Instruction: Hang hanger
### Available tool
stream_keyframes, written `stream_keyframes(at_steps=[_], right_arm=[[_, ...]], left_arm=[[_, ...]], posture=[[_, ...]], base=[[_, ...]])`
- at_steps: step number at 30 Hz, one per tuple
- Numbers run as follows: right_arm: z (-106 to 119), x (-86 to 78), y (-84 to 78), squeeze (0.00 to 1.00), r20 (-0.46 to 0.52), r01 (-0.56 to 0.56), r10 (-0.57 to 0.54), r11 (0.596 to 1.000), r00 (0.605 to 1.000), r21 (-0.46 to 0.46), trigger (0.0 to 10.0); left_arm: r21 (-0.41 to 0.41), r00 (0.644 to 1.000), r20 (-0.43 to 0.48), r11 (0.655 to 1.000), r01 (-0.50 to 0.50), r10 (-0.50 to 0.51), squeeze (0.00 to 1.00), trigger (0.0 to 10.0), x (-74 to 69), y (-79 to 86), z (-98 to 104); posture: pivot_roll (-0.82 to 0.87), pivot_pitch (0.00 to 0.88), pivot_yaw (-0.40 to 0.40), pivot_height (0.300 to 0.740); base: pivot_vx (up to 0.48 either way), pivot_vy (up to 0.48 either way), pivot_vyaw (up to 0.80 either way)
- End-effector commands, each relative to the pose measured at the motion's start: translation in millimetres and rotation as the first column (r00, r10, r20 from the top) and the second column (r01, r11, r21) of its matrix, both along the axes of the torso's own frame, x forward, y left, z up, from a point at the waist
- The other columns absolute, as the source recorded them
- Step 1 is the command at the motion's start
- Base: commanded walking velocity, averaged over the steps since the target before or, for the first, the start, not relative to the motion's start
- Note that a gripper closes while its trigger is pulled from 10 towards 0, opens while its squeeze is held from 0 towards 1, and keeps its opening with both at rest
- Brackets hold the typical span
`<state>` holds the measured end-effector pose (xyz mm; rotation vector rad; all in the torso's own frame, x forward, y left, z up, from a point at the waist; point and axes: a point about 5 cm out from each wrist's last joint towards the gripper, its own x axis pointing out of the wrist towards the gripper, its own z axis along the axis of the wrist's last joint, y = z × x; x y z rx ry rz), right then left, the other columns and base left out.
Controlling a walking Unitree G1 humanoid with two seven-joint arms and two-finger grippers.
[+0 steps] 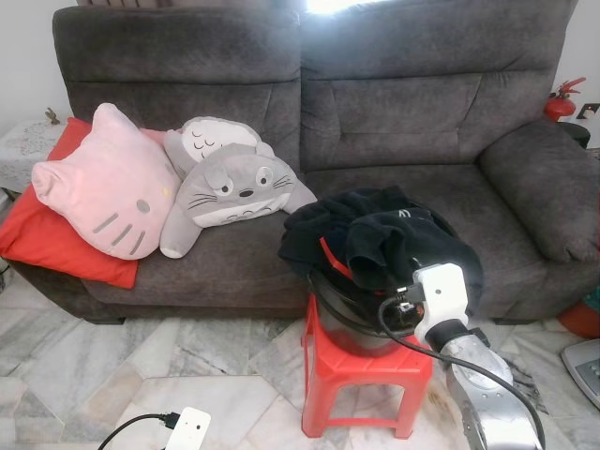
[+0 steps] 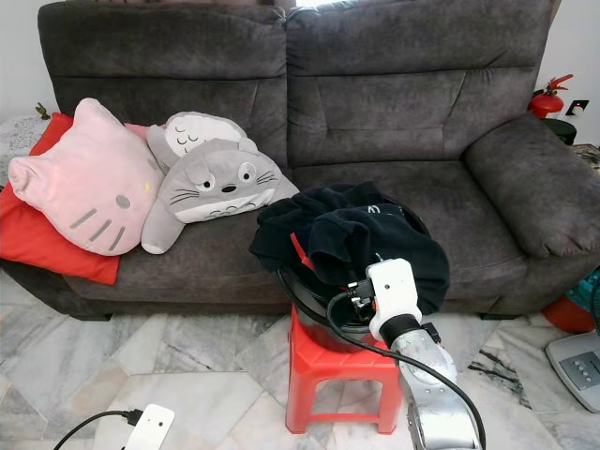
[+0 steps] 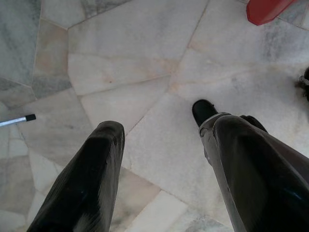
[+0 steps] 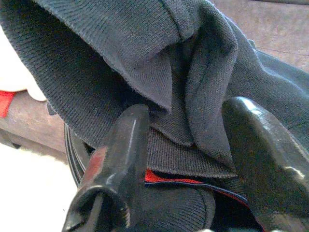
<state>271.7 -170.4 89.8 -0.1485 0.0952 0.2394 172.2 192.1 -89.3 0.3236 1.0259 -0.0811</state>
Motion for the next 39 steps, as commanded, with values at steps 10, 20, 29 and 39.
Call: stream_keyframes(at_steps=[10, 20, 29, 39], right_arm=[[-7, 7.2, 3.2, 0.0, 0.007, -0.026, 0.025, 0.992, 1.0, 0.125, 10.0], [-9, 11.3, 4.6, 0.0, 0.027, -0.048, 0.045, 0.991, 0.999, 0.128, 10.0], [-6, 23.0, 5.1, 0.0, 0.056, -0.065, 0.059, 0.992, 0.997, 0.106, 10.0], [-4, 30.6, 8.3, 0.0, 0.071, -0.132, 0.124, 0.984, 0.99, 0.123, 10.0]], left_arm=[[0.006, 1.0, -0.003, 1.0, -0.007, 0.007, 0.0, 10.0, -2.1, 4.8, 0], [0.01, 1.0, -0.002, 1.0, -0.005, 0.005, 0.0, 10.0, -2.0, 4.9, 0], [0.011, 1.0, 0.001, 1.0, -0.007, 0.007, 0.0, 10.0, -2.1, 5.0, 0], [0.011, 1.0, 0.003, 1.0, -0.008, 0.008, 0.0, 10.0, -2.2, 4.7, 0]], posture=[[-0.23, 0.0, 0.044, 0.727], [-0.23, 0.0, 0.044, 0.727], [-0.22, 0.0, 0.045, 0.727], [-0.22, 0.0, 0.046, 0.727]], base=[[0.0, 0.0, 0.0], [0.0, 0.0, 0.0], [0.0, 0.0, 0.0], [0.0, 0.0, 0.0]])
